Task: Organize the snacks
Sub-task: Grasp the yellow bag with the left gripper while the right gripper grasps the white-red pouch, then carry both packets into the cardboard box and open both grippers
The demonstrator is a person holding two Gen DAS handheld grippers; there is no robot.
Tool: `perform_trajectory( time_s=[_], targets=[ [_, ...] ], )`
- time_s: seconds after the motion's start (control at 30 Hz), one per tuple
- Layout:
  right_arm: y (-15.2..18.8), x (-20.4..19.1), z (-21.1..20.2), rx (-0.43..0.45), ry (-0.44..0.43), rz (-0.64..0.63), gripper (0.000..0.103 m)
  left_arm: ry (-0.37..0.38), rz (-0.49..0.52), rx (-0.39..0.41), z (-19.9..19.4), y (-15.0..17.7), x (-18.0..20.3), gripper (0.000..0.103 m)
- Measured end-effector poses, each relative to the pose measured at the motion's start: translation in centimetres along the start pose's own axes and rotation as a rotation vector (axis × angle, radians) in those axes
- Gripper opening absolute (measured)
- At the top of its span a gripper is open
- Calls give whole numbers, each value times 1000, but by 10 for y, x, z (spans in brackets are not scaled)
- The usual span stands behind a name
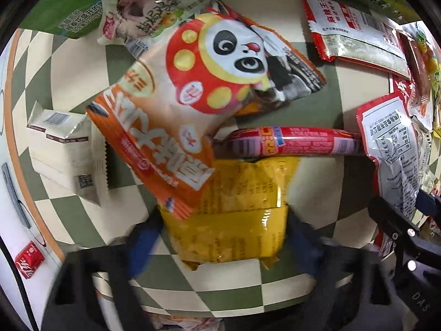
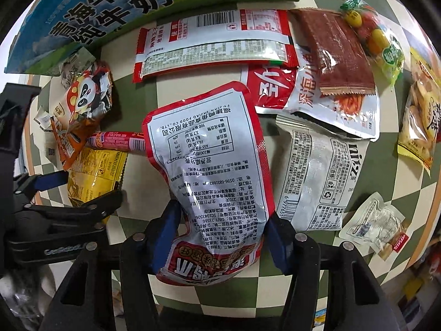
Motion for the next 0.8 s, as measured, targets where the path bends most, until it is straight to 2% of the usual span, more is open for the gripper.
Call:
perform_trajectory(
  time_s=[0.1,0.13,0.3,0.33,0.47,0.8],
  targets=[
    [2,1,-5,8,3,1,61,6,-20,32,-3,5,-2,62],
    [3,3,-6,13,8,-1,61,6,-25,38,-5,10,-3,61],
    [4,6,-14,25,22,-2,56,6,-53,79,-10,44,-16,60],
    [6,7,-16,27,22,-1,44,11,-60,86,-11,52,-16,60],
    [14,3,-23,29,11,7,43,39,-81,118,-12,90,-20,60],
    [40,1,-56,99,-40,46,40,64,-104,218,-60,145,-38,60]
  ],
)
Point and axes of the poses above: each gripper's, at about its wrist camera, not at the fingertips, and z roughly the way its jaws point, x to its right, y to its underside, the point moved 6 cm from there along z, roughly the way its jaws point, and after that the axes turned 3 degrees about x, right-handed, at the moved point
